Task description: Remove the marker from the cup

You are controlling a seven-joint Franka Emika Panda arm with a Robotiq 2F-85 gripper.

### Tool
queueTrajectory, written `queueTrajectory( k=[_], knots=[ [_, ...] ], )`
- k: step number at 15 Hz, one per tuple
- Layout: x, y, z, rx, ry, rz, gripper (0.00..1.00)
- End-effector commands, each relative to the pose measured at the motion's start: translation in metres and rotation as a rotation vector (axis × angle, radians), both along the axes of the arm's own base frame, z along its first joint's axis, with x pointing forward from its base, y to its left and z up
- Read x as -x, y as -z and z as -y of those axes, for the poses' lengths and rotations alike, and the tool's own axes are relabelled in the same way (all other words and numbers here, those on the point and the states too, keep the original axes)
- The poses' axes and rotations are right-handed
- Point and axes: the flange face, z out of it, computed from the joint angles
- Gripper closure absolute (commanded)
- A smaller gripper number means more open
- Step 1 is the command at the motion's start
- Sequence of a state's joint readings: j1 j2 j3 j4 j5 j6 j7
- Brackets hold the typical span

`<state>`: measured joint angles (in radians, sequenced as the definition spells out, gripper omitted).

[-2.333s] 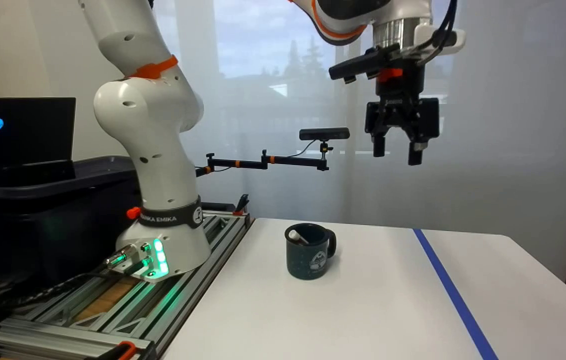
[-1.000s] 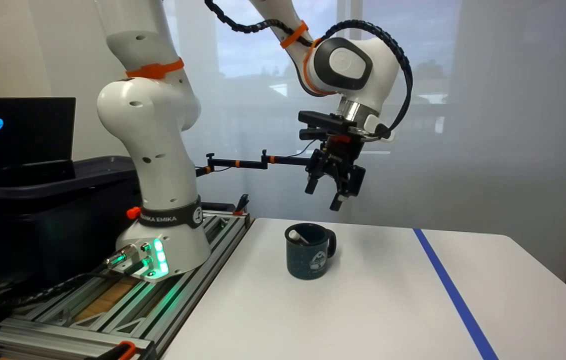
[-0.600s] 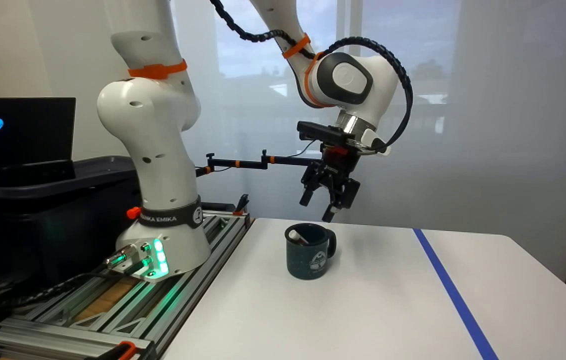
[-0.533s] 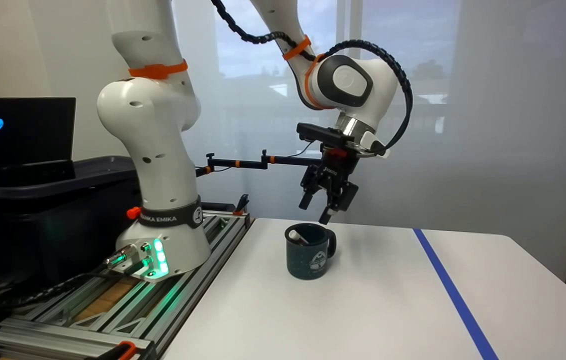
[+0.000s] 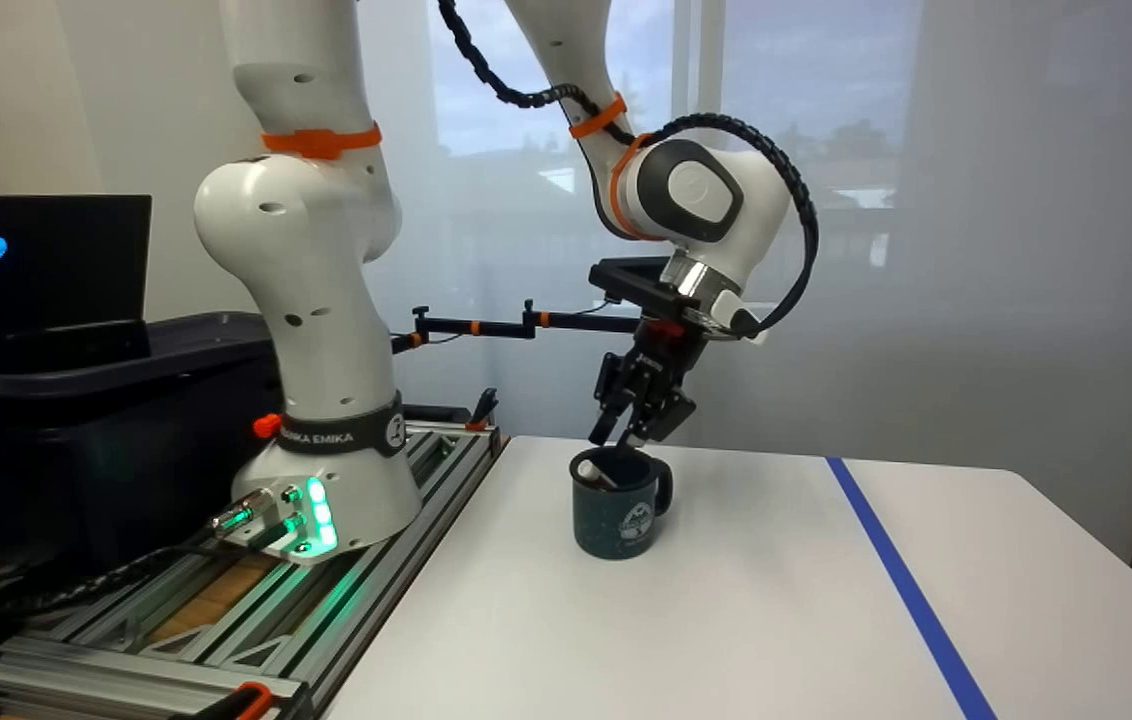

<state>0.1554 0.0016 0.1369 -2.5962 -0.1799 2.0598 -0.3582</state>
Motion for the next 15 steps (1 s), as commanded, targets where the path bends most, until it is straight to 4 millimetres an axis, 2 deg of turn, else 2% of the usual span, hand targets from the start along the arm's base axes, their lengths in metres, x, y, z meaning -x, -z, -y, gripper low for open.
queueTrajectory(
  k=[1,5,15],
  knots=[
    [0.004,0.008,-0.004,0.021,-0.01,0.01,0.48],
    [0.005,0.015,-0.005,0.029,-0.019,0.009,0.42],
    [0.007,0.033,-0.008,0.06,-0.052,0.048,0.57]
  ],
)
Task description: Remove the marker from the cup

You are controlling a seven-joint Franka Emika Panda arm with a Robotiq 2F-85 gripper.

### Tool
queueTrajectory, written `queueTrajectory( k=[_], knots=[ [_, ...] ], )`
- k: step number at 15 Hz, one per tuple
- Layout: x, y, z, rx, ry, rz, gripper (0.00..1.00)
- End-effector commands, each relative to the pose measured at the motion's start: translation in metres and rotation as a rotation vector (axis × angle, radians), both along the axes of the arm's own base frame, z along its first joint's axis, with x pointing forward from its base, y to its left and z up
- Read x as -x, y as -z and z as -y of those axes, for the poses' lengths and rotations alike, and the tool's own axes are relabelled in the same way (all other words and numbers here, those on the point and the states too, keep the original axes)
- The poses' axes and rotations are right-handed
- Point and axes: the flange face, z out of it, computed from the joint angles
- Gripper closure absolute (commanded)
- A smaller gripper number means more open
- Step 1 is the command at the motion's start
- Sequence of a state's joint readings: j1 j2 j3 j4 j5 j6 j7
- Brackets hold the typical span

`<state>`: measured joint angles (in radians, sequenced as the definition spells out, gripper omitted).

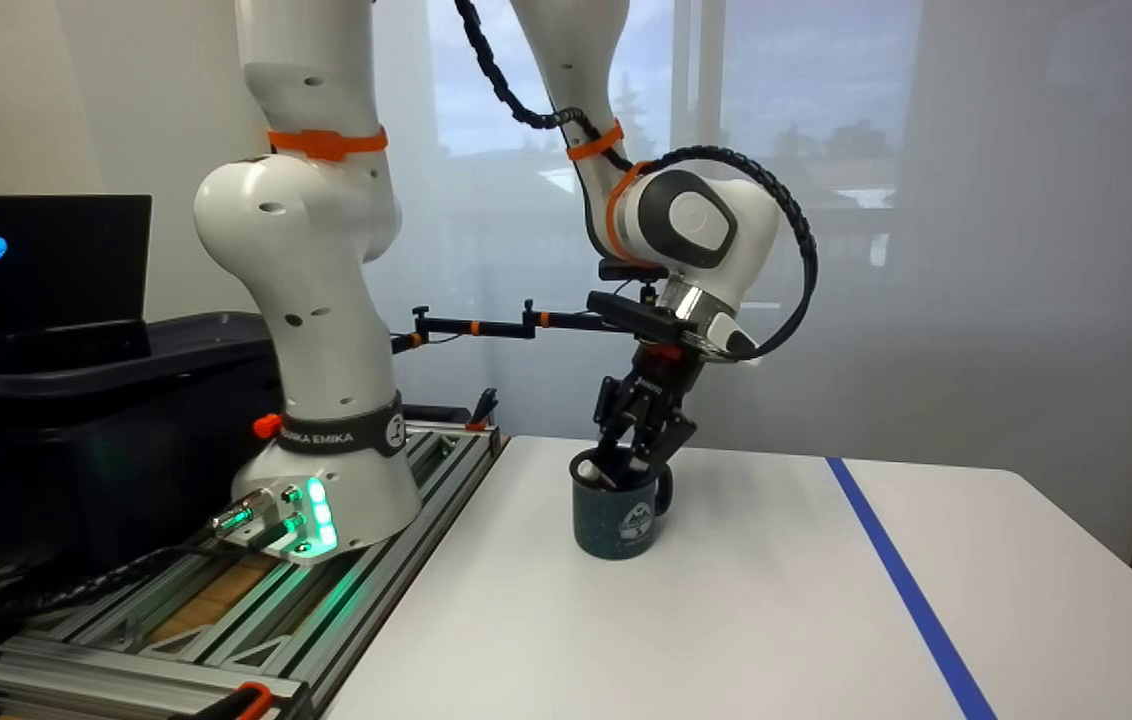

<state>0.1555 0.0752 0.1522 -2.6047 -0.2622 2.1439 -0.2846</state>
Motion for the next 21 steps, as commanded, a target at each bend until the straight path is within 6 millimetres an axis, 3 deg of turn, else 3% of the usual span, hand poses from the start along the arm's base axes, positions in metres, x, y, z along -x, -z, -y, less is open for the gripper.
queueTrajectory(
  k=[1,5,6,7,8,10,11,14,18,21],
  knots=[
    [0.005,0.007,-0.004,0.019,-0.021,0.016,0.57],
    [0.006,0.013,-0.004,0.02,-0.026,0.005,0.59],
    [0.006,0.014,-0.004,0.023,-0.027,0.003,0.67],
    [0.006,0.014,-0.005,0.016,-0.036,-0.008,0.84],
    [0.006,0.011,-0.007,0.012,-0.042,-0.012,0.85],
    [0.009,-0.008,-0.01,-0.004,-0.056,0.007,1.0],
    [0.013,-0.022,-0.009,-0.015,-0.062,0.026,0.95],
    [0.017,-0.059,-0.002,-0.079,-0.062,0.064,0.95],
    [0.024,-0.109,0.031,-0.152,0.033,0.132,0.95],
    [0.024,-0.128,0.082,-0.132,0.189,0.249,0.95]
  ],
)
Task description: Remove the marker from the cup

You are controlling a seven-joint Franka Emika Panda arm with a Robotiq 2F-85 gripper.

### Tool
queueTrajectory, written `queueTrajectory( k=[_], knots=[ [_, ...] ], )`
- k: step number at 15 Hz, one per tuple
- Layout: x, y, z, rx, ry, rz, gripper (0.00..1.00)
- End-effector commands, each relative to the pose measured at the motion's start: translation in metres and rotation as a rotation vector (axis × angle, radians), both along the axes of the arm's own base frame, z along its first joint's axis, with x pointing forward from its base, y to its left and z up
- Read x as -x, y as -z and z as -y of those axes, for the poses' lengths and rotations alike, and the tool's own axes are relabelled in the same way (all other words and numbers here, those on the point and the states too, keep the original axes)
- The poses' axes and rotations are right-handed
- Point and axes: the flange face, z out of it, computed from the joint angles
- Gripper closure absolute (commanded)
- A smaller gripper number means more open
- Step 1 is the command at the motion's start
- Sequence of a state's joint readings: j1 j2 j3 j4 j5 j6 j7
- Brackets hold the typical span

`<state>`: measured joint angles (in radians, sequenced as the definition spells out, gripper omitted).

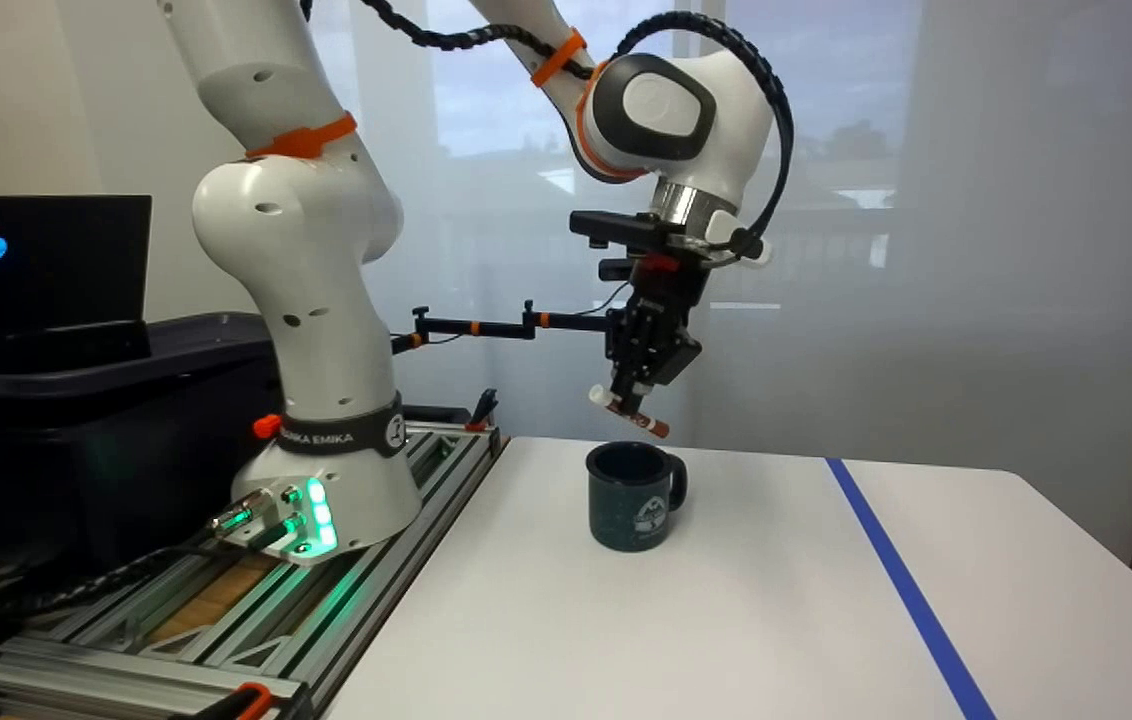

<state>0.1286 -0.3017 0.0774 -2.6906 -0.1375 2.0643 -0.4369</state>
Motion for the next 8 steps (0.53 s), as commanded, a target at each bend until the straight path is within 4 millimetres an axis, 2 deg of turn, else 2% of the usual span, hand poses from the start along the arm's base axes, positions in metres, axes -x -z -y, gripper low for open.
queueTrajectory(
  k=[1,3,4,5,8],
  knots=[
    [0.016,-0.024,0.058,-0.011,0.166,0.111,0.95],
    [0.012,-0.021,0.087,-0.021,0.266,0.162,0.95],
    [-0.006,-0.021,0.098,-0.025,0.314,0.195,0.95],
    [-0.01,-0.017,0.107,-0.038,0.36,0.234,0.95],
    [-0.033,0.002,0.118,-0.026,0.453,0.387,0.95]
  ],
)
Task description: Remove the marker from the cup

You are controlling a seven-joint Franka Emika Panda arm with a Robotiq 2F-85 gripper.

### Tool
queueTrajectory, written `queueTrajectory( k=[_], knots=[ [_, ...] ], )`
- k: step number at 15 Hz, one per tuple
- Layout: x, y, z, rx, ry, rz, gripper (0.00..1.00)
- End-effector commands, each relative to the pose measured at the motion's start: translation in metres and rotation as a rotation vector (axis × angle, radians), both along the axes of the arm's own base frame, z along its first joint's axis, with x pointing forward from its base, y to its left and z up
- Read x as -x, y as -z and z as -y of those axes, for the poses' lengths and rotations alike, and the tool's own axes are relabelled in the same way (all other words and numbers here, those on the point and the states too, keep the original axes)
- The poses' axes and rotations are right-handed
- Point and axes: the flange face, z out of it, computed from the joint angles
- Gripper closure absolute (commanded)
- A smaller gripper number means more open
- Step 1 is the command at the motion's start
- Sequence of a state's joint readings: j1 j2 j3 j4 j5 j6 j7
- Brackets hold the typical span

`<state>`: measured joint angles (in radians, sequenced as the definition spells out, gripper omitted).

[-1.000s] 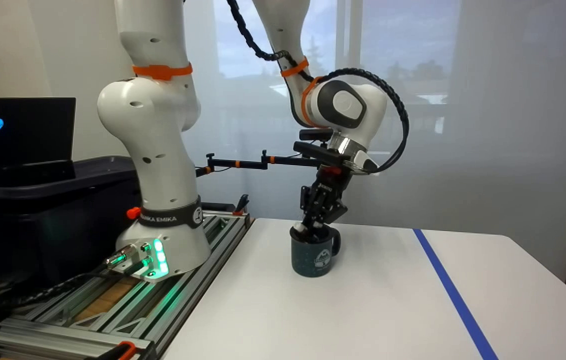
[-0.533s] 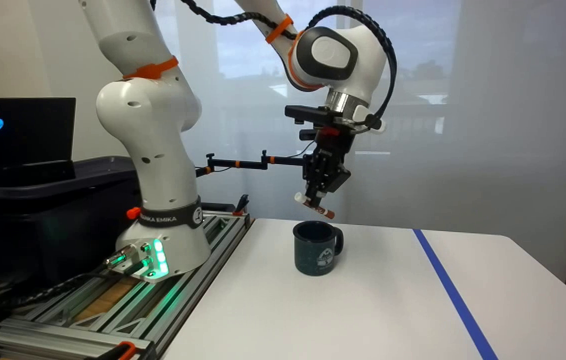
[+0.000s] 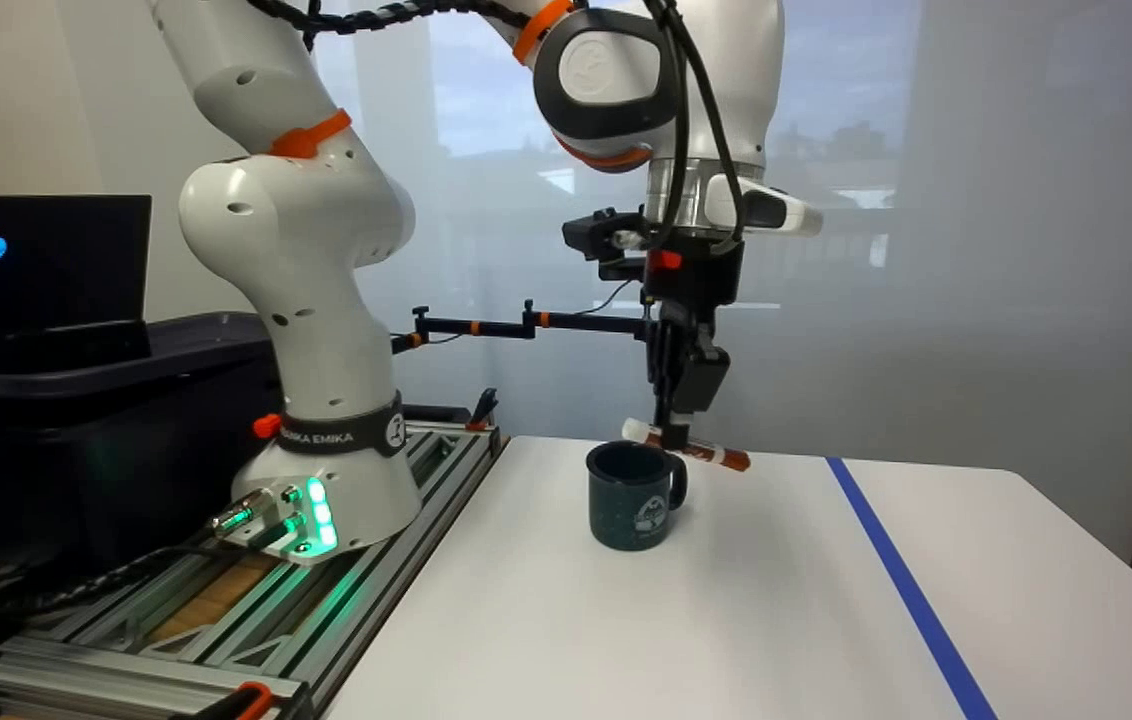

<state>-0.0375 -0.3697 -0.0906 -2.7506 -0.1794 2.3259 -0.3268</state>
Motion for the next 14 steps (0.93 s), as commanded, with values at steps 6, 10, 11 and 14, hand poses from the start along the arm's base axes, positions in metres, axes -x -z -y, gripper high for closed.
queueTrajectory(
  k=[6,10,11,14],
  knots=[
    [-0.027,0.089,0.005,0.08,0.163,0.17,0.95],
    [-0.014,0.128,0.004,0.106,0.188,0.123,0.95],
    [-0.011,0.136,0.004,0.11,0.194,0.108,0.95],
    [-0.005,0.152,0.004,0.112,0.205,0.081,0.95]
  ],
)
